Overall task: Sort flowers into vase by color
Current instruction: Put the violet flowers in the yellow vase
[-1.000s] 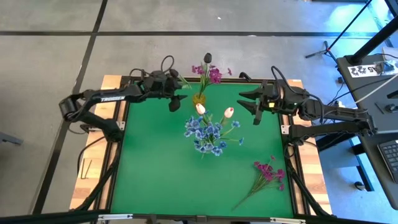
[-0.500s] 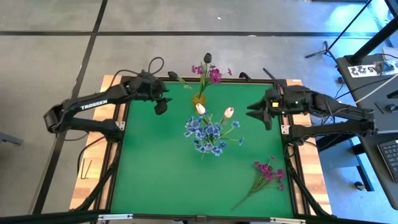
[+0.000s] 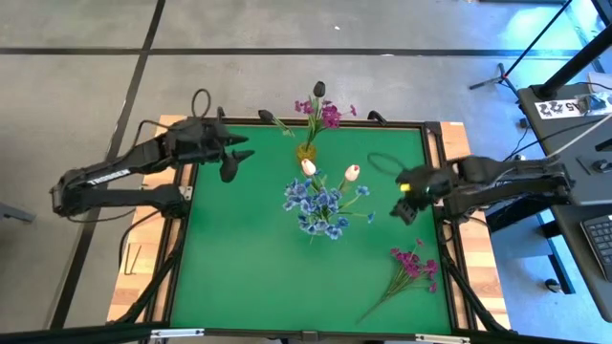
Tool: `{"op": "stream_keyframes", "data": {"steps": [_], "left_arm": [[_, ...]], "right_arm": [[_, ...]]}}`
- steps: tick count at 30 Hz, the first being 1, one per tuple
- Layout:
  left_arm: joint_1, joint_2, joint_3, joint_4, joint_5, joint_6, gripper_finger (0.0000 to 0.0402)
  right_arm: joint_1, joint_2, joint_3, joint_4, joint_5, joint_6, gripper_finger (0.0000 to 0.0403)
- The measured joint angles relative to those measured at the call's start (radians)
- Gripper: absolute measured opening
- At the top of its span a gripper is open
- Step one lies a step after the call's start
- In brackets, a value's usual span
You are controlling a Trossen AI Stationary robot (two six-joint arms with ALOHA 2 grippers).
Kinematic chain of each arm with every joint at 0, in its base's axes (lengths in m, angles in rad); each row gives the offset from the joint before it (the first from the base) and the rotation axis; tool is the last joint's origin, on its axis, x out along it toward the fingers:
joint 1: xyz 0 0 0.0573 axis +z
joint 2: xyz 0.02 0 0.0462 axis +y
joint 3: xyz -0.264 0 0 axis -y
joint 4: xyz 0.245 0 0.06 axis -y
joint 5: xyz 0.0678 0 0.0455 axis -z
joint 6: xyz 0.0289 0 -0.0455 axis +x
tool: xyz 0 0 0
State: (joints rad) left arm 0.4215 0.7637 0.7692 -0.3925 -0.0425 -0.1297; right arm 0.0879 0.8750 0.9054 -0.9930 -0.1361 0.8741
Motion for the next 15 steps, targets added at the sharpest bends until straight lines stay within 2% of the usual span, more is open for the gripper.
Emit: {"op": "stream_keyframes", "data": {"steps": [4, 8, 15], "left_arm": [[-0.076, 0.0, 0.0, -0.014, 0.0, -0.044, 0.023], [-0.15, 0.011, 0.0, -0.015, 0.0, -0.069, 0.023], [-0.24, 0.014, 0.0, -0.014, -0.013, -0.094, 0.023]], "right_arm": [[0.159, 0.055, -0.017, -0.005, -0.039, 0.121, 0.0167], [0.337, 0.112, -0.017, 0.034, -0.032, 0.143, 0.0167], [0.623, 0.256, -0.017, 0.254, 0.199, 0.098, 0.0167]]}}
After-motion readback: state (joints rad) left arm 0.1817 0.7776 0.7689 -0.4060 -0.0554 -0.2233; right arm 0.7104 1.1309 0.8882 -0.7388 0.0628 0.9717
